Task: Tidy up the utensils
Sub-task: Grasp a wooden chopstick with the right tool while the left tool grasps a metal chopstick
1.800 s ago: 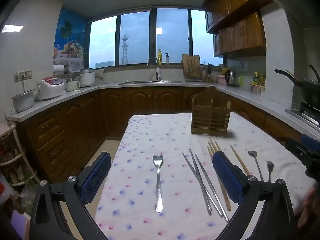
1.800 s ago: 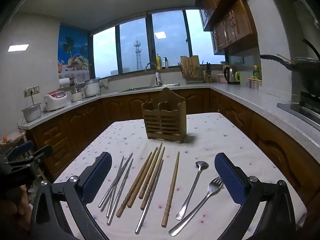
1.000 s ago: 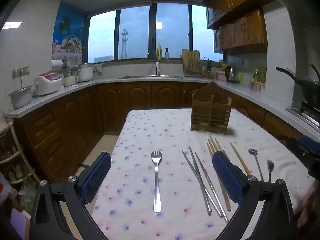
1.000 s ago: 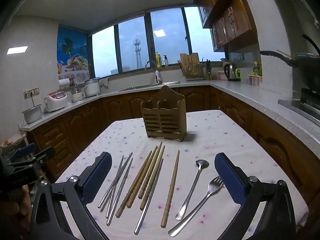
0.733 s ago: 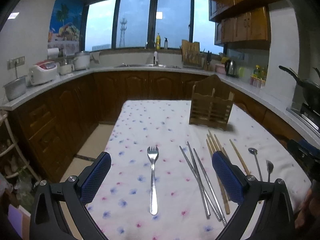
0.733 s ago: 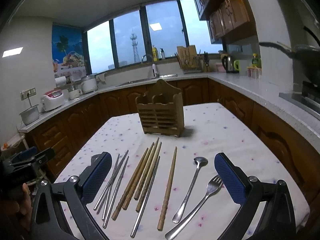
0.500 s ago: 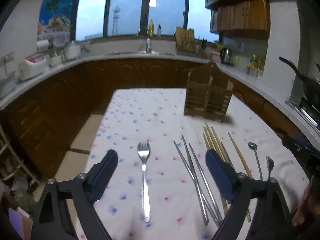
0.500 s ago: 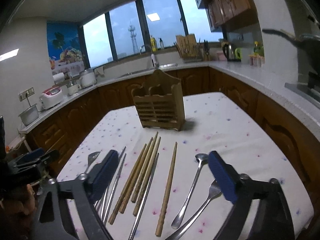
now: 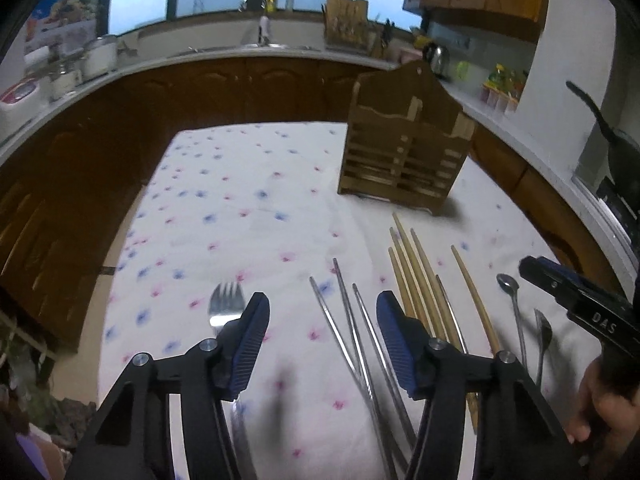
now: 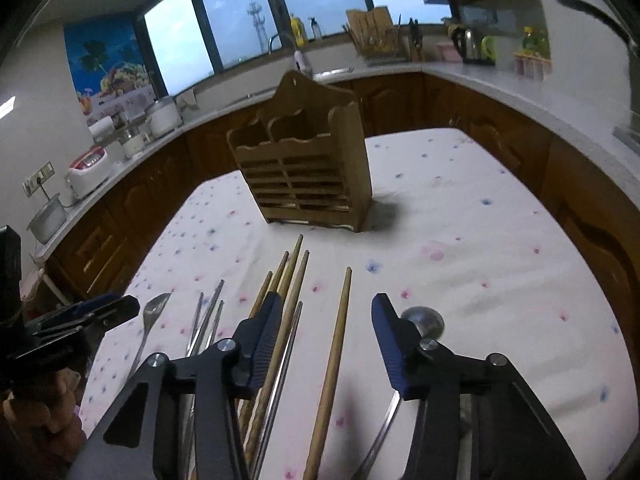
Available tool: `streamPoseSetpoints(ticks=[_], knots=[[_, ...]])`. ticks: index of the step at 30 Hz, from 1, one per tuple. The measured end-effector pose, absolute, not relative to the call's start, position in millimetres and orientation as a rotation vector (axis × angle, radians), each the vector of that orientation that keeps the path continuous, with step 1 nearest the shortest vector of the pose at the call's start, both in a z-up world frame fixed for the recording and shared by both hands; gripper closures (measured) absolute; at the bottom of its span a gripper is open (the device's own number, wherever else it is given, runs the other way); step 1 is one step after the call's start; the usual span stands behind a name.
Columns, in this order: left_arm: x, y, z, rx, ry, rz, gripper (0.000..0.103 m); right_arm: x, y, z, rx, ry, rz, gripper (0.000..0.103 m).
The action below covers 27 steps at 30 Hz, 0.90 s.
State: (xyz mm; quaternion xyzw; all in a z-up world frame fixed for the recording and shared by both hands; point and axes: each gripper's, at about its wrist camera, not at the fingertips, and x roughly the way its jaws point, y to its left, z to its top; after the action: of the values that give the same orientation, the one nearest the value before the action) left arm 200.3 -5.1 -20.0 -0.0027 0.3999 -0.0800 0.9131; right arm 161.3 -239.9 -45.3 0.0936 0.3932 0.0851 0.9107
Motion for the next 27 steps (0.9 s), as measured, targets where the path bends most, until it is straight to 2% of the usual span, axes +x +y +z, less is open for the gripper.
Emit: streamPoseSetpoints(ticks=[5, 7, 14, 18, 20, 24, 26, 27], knots=[[230, -11, -29, 0.044, 0.878, -0.183, 0.054, 189, -240, -61, 0.19, 0.885, 0.172, 0.061], [243, -13, -35, 0.069, 0.915, -0.183, 0.064, 199, -242, -69, 0.194, 0.911, 0.164, 0.065], [281, -18, -52, 0.118, 0.996, -0.19, 0.072, 222, -245, -89, 0.189, 0.986, 0.144, 0.07], [291, -27, -58, 0.147, 1.033, -0.217, 0.083, 231, -244, -96, 0.169, 1.009, 0.142, 0.071], [294, -33, -61, 0.18, 1.024, -0.212, 0.085, 235, -242, -101, 0.158, 1.026, 0.145, 0.077], [300, -41, -66, 0.214, 1.009, -0.204, 0.097, 238, -232, -105, 0.081, 1.032, 0.14, 0.079], [301, -43, -66, 0.208, 1.002, -0.211, 0.098, 238, -226, -106, 0.046, 1.028, 0.137, 0.086], [301, -43, -66, 0.192, 1.001, -0.219, 0.098, 239, -224, -107, 0.034, 1.027, 0.136, 0.095]])
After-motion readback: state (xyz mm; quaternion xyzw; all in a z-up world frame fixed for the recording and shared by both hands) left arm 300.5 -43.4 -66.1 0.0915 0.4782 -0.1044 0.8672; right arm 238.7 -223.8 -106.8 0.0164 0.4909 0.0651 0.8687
